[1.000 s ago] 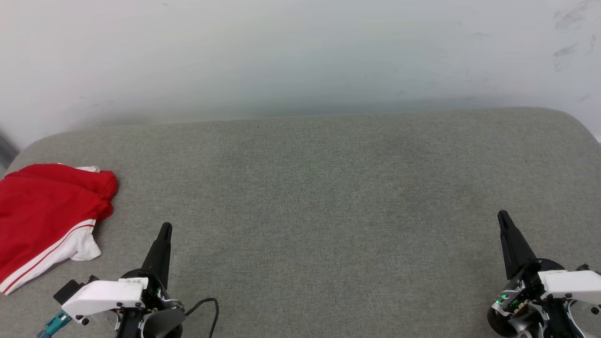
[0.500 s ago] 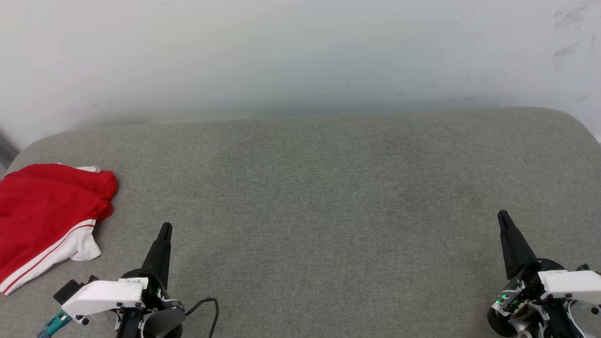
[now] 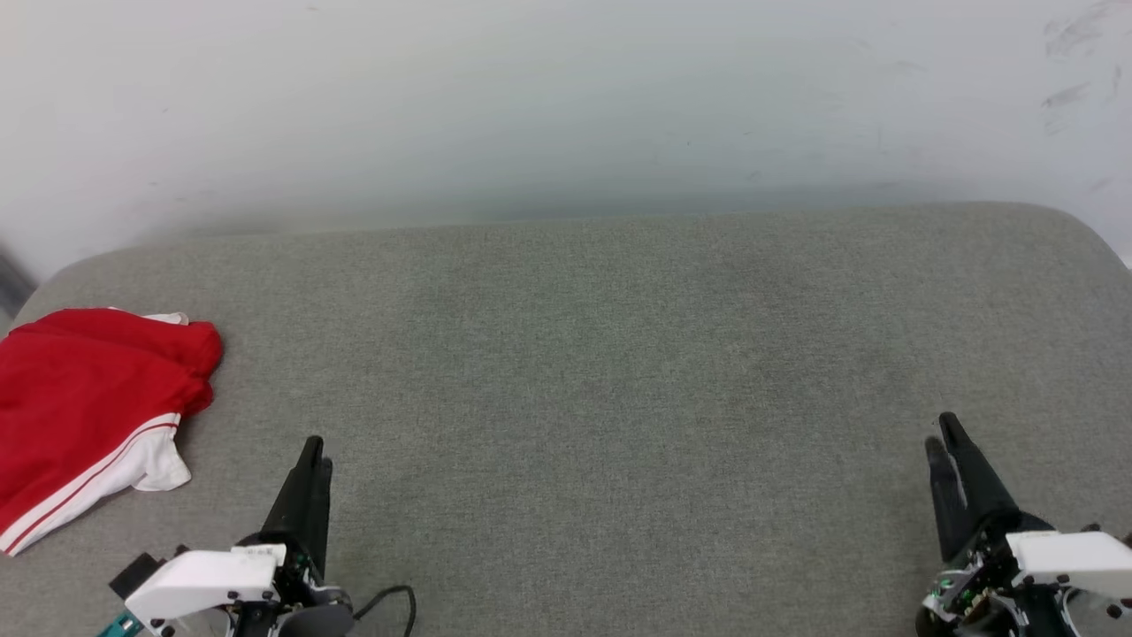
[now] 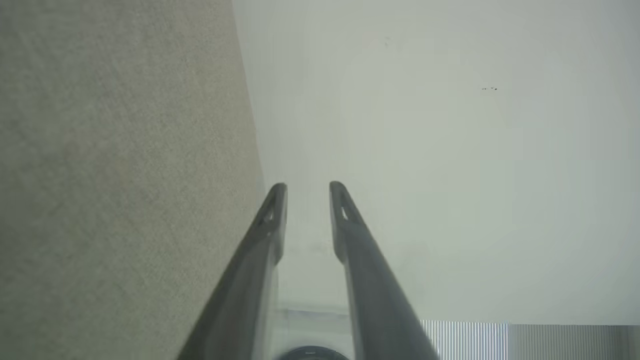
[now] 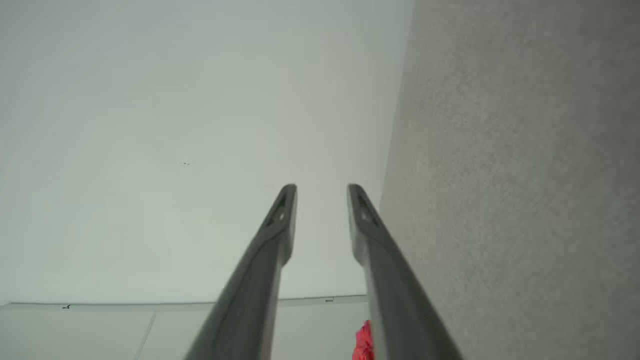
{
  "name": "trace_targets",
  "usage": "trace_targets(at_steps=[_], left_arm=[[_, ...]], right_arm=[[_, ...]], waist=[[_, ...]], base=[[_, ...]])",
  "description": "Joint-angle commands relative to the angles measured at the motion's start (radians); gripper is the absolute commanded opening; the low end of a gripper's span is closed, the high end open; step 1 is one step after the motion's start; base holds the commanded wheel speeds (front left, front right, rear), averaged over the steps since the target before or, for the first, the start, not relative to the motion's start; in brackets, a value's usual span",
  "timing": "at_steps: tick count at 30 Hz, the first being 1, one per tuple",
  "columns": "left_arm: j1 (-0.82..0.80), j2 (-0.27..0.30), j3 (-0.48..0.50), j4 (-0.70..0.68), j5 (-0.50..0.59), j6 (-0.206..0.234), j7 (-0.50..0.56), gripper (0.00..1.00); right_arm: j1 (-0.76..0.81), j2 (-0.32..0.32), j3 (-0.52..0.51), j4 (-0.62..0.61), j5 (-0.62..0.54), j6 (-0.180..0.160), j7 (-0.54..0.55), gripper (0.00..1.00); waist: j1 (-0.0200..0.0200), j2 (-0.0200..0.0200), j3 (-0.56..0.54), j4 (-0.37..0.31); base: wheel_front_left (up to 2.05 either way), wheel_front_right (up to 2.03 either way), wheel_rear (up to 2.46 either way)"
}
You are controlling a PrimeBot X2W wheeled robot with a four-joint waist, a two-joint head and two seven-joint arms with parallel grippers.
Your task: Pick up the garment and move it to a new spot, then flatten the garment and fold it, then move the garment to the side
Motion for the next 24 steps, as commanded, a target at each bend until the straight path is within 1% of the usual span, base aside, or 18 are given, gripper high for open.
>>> trace_targets(at_steps=[1, 8, 13, 18, 24], left_arm=[[0.005, -0.001, -0.001, 0.003, 0.001, 0.0, -0.003, 1.0], [0.025, 0.0, -0.005, -0.024, 0.026, 0.0, -0.039, 1.0], [0.037, 0.0, 0.01, -0.03, 0.064, 0.0, -0.063, 1.0], [0.045, 0.0, 0.027, -0.037, 0.104, -0.001, -0.086, 1.0], [0.052, 0.0, 0.068, -0.048, 0.186, -0.001, -0.112, 1.0]], right_arm=[[0.005, 0.0, 0.002, 0.003, -0.001, 0.0, -0.002, 1.0], [0.014, 0.0, 0.03, -0.014, -0.025, 0.0, -0.038, 1.0], [0.018, 0.0, 0.039, -0.022, -0.061, 0.0, -0.063, 1.0], [0.02, 0.0, 0.039, -0.024, -0.15, 0.0, -0.085, 1.0], [0.018, 0.0, 0.034, -0.044, -0.277, 0.0, -0.111, 1.0]], waist=[[0.0, -0.0001, 0.0, 0.0], [0.0, -0.0001, 0.001, -0.001], [0.0, -0.0001, 0.002, -0.002], [0.0, -0.0001, 0.003, -0.003], [0.0, -0.0001, 0.004, -0.004]], base=[[0.0, 0.0, 0.0], [0.0, 0.0, 0.0], [0.0, 0.0, 0.0], [0.0, 0.0, 0.0], [0.0, 0.0, 0.0]])
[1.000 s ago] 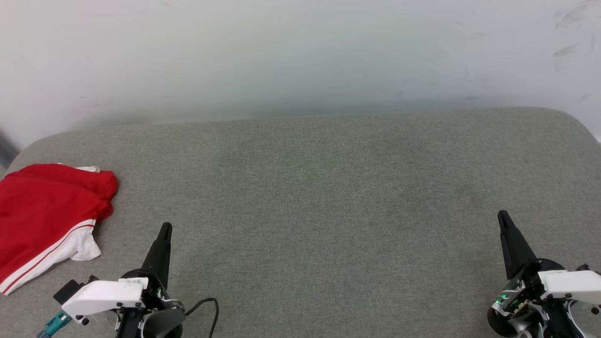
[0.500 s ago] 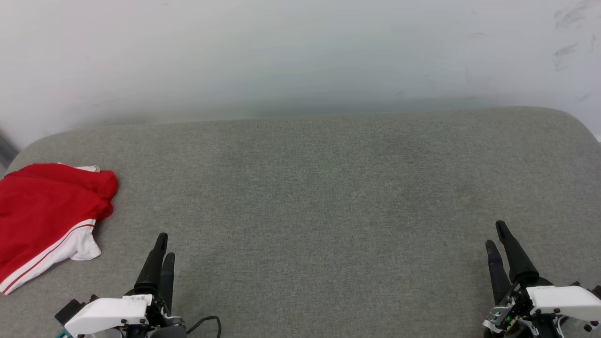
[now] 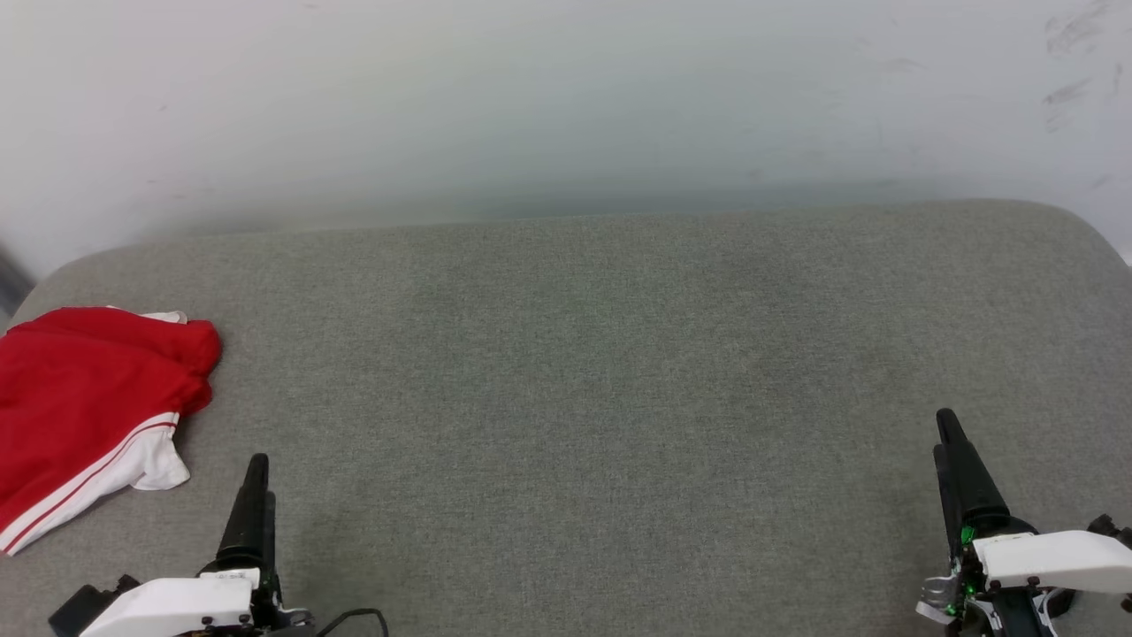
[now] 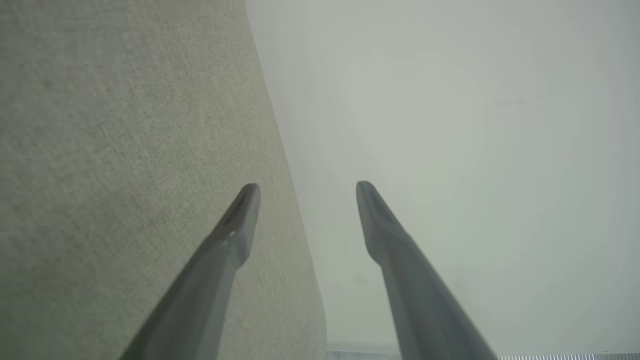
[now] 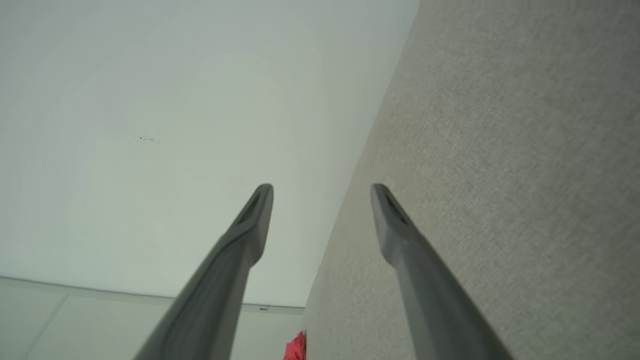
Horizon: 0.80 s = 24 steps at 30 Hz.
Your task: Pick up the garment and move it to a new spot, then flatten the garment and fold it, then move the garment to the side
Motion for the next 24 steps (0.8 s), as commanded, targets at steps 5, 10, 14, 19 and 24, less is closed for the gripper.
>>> trace_targets(at_steps=[5, 10, 14, 19, 24], left_arm=[[-0.01, 0.003, 0.051, -0.05, 0.105, -0.002, -0.027, 1.0], [-0.007, 0.003, 0.069, -0.113, 0.234, 0.007, -0.047, 1.0], [0.002, 0.003, 0.049, -0.191, 0.336, 0.035, -0.061, 1.0], [0.014, 0.003, 0.009, -0.265, 0.441, 0.077, -0.076, 1.0], [0.032, 0.003, -0.061, -0.32, 0.556, 0.099, -0.092, 1.0]], right_arm=[[-0.015, -0.001, -0.002, -0.056, -0.156, 0.0, -0.028, 1.0], [-0.018, -0.001, 0.0, -0.107, -0.307, 0.0, -0.047, 1.0], [-0.019, -0.001, 0.02, -0.147, -0.427, 0.0, -0.062, 1.0], [-0.023, -0.001, 0.049, -0.188, -0.545, 0.0, -0.076, 1.0], [-0.022, -0.001, 0.065, -0.226, -0.664, 0.0, -0.093, 1.0]], waist=[[0.0, 0.0, 0.001, -0.001], [0.0, 0.0, 0.002, -0.001], [0.0, 0.0, 0.003, -0.002], [0.0, 0.0, 0.006, -0.005], [0.0, 0.0, 0.01, -0.008]], base=[[0.0, 0.0, 0.0], [0.0, 0.0, 0.0], [0.0, 0.0, 0.0], [0.0, 0.0, 0.0], [0.0, 0.0, 0.0]])
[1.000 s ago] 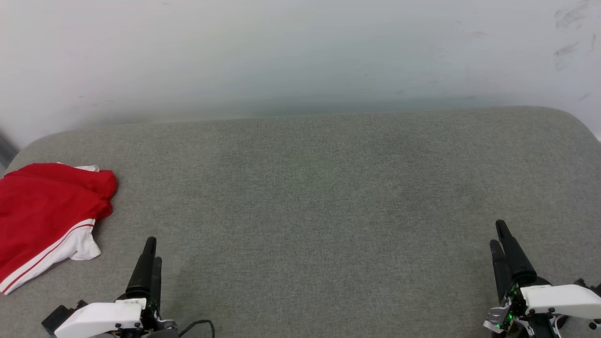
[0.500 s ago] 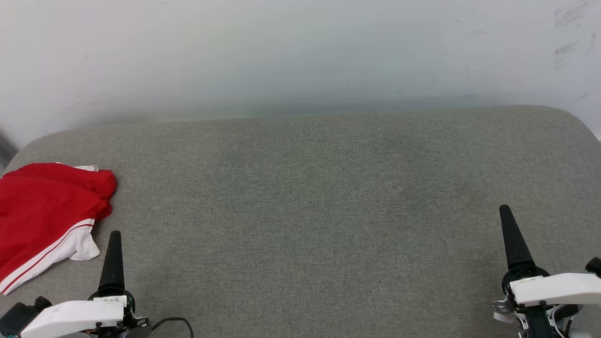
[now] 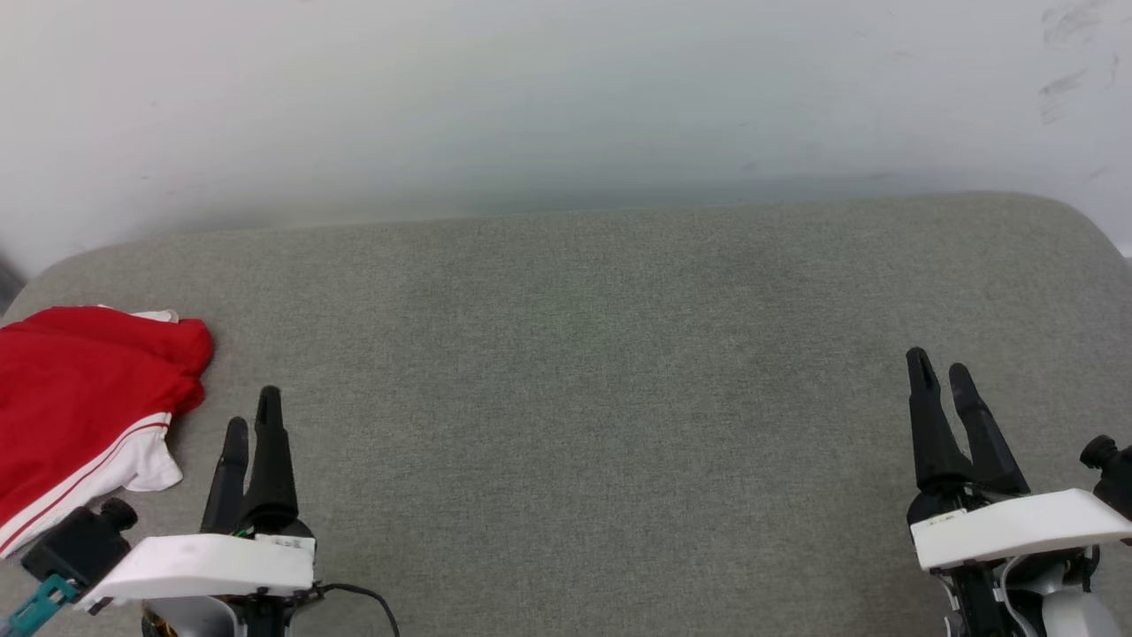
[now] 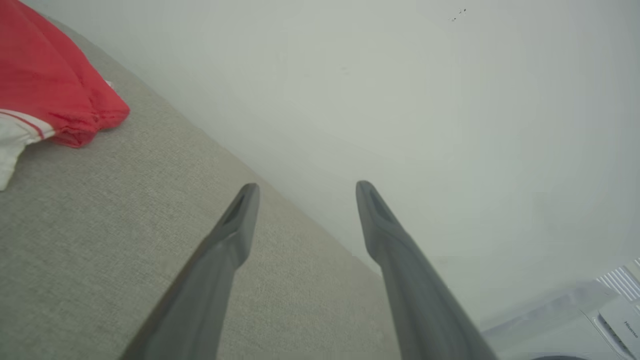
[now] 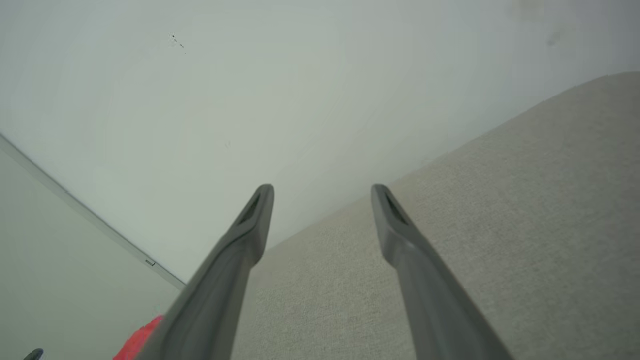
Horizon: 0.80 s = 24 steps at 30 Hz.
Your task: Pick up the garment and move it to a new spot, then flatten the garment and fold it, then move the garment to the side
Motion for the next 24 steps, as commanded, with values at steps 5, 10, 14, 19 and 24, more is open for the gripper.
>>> trace_targets(at_steps=[5, 10, 14, 19, 24], left_arm=[[0.01, 0.002, -0.035, -0.046, 0.095, 0.015, -0.022, 1.0], [0.018, 0.002, -0.069, -0.065, 0.222, 0.031, -0.037, 1.0], [0.019, 0.003, -0.107, -0.077, 0.318, 0.054, -0.049, 1.0], [0.018, 0.027, -0.159, -0.102, 0.401, 0.092, -0.063, 1.0], [0.017, 0.059, -0.222, -0.122, 0.46, 0.137, -0.077, 1.0]], right_arm=[[-0.011, -0.001, 0.03, -0.032, -0.127, 0.0, -0.022, 1.0], [-0.01, -0.001, 0.046, -0.037, -0.212, 0.0, -0.037, 1.0], [-0.004, -0.001, 0.056, -0.013, -0.267, 0.0, -0.049, 1.0], [-0.005, 0.0, 0.059, 0.0, -0.342, 0.0, -0.063, 1.0], [-0.007, 0.0, 0.062, 0.013, -0.413, 0.0, -0.077, 1.0]], waist=[[0.0, 0.0, 0.003, -0.003], [0.0, 0.0, 0.007, -0.007], [0.0, 0.0, 0.01, -0.008], [0.0, 0.0, 0.014, -0.01], [0.0, 0.0, 0.018, -0.011]], base=[[0.0, 0.0, 0.0], [0.0, 0.0, 0.0], [0.0, 0.0, 0.0], [0.0, 0.0, 0.0], [0.0, 0.0, 0.0]])
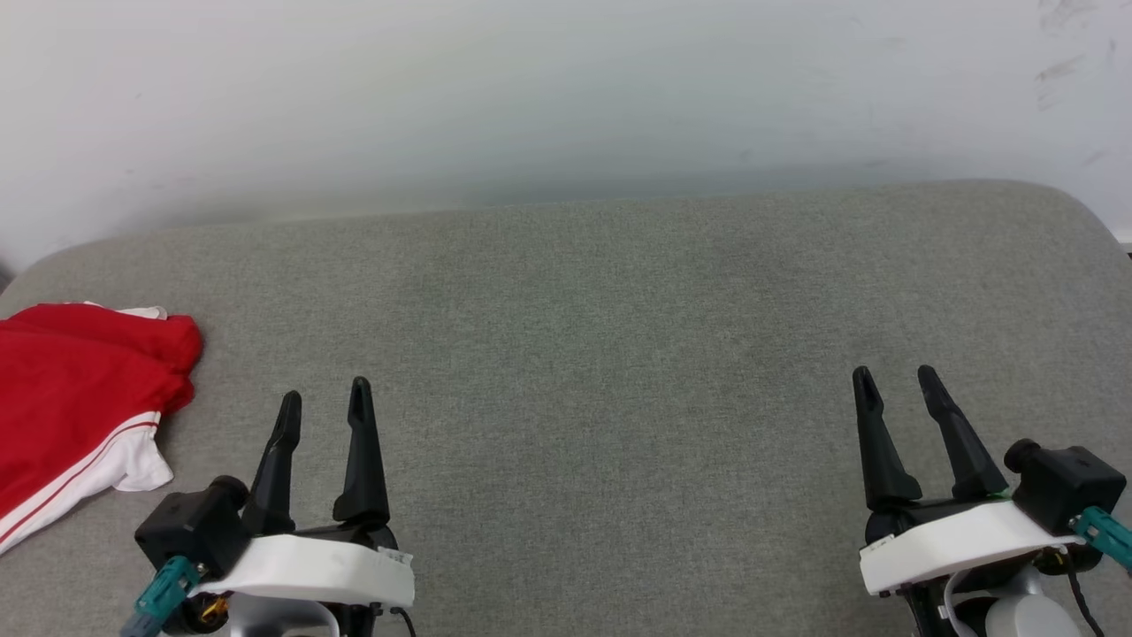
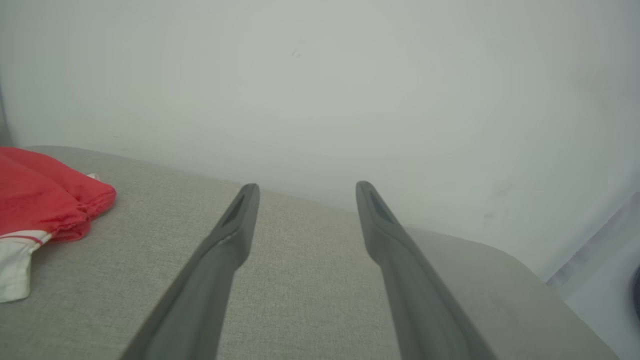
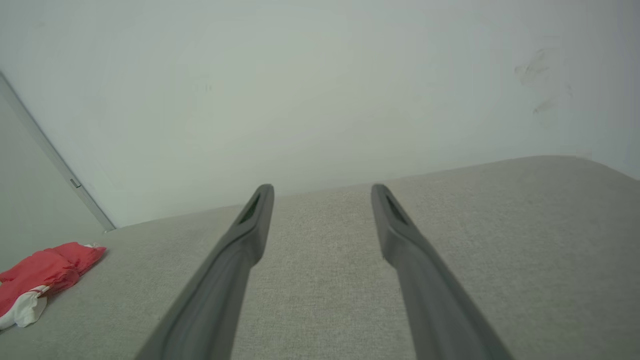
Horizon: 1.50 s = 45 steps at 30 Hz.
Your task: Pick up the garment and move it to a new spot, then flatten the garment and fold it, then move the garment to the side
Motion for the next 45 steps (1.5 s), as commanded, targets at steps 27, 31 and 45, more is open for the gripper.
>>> trace_targets(at_steps=[27, 31, 45], left_arm=[[0.021, 0.065, -0.163, -0.026, 0.165, 0.15, -0.071, 1.0], [0.046, 0.019, -0.088, -0.027, 0.153, 0.068, -0.079, 1.0], [0.085, -0.046, 0.016, 0.049, 0.272, -0.125, -0.104, 1.0]], right_arm=[[0.001, 0.0, 0.004, -0.005, -0.192, 0.0, -0.07, 1.0], [0.003, 0.0, 0.003, -0.002, -0.199, 0.0, -0.079, 1.0], [0.01, 0.001, -0.005, 0.017, -0.202, 0.0, -0.104, 1.0]], waist=[[0.0, 0.0, 0.006, -0.011], [0.0, 0.0, 0.007, -0.013], [0.0, 0.0, 0.015, -0.021]], base=[[0.0, 0.0, 0.0], [0.0, 0.0, 0.0], [0.0, 0.0, 0.0]])
